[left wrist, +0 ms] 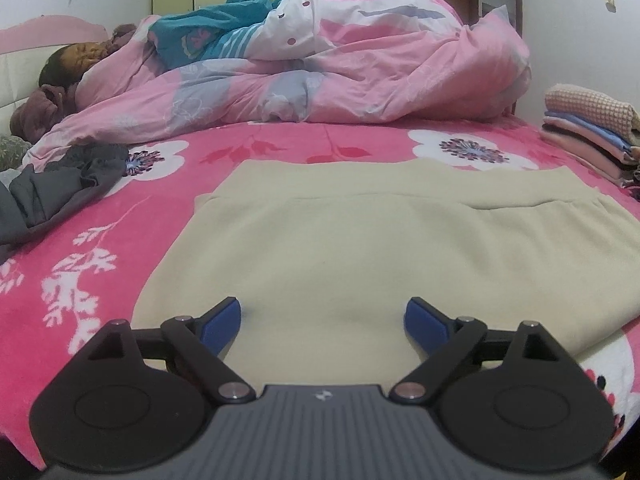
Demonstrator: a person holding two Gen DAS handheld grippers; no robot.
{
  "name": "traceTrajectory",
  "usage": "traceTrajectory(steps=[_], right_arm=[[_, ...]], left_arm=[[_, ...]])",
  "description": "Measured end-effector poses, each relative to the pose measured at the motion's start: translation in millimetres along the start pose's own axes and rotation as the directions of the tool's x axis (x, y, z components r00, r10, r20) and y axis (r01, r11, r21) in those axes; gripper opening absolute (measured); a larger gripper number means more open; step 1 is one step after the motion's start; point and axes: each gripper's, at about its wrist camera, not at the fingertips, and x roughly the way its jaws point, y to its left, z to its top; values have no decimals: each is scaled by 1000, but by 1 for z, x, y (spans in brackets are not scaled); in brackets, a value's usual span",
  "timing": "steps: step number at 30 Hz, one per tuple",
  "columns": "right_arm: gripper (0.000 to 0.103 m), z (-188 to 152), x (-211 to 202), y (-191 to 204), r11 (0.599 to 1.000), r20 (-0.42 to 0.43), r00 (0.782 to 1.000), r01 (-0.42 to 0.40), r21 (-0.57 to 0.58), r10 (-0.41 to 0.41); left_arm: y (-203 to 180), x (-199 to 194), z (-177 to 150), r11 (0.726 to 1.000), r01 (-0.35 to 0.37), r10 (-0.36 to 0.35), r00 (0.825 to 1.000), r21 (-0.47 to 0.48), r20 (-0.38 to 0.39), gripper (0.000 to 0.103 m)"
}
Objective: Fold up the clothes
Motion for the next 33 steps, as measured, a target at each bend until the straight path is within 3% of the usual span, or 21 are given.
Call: traceTrajectory(steps=[3, 6, 10, 12, 14, 16, 18, 21, 25, 29, 31, 33], right_arm=[[11, 2, -12, 18, 996, 27, 998, -59, -64, 60], [14, -1, -4, 42, 979, -7, 987, -162, -123, 163], [11, -4, 26, 44, 975, -79, 984, -173, -143, 163], [14, 5, 29, 22, 995, -12, 999, 33, -99, -35], [17, 17, 14, -9, 966, 83, 963, 258, -19, -255], [18, 25, -7, -30, 952, 131, 943, 301, 59, -306], [25, 28, -24, -35, 945, 164, 931, 319, 70, -326], [35, 18, -26, -15, 968, 169, 954, 253, 1, -249], [38, 10, -8, 28, 996, 107, 994, 32, -86, -23], [38, 5, 11, 68, 968, 0, 979, -201, -150, 204], [38, -2, 17, 55, 976, -63, 984, -171, -132, 164], [37, -4, 9, 15, 996, -38, 997, 58, -70, -61]], left_arm=[[0, 0, 1, 1000, -2, 2, 1000, -1, -4, 91], [0, 0, 1, 1000, -4, 4, 1000, -1, -7, 91], [0, 1, 2, 1000, -6, 6, 1000, 0, -13, 91], [0, 1, 2, 1000, -4, 4, 1000, 3, -17, 91], [1, 1, 2, 1000, -1, 1, 1000, 3, -19, 91], [1, 1, 1, 1000, -2, 2, 1000, 6, -18, 92], [1, 3, 2, 1000, -5, 5, 1000, 9, -20, 93], [0, 3, 4, 1000, -7, 7, 1000, 11, -26, 94], [0, 3, 6, 1000, -7, 8, 999, 18, -36, 94], [0, 3, 6, 1000, -11, 12, 999, 15, -39, 94], [-1, 3, 5, 1000, -14, 15, 999, 13, -36, 94], [0, 3, 5, 1000, -12, 12, 999, 15, -36, 94]])
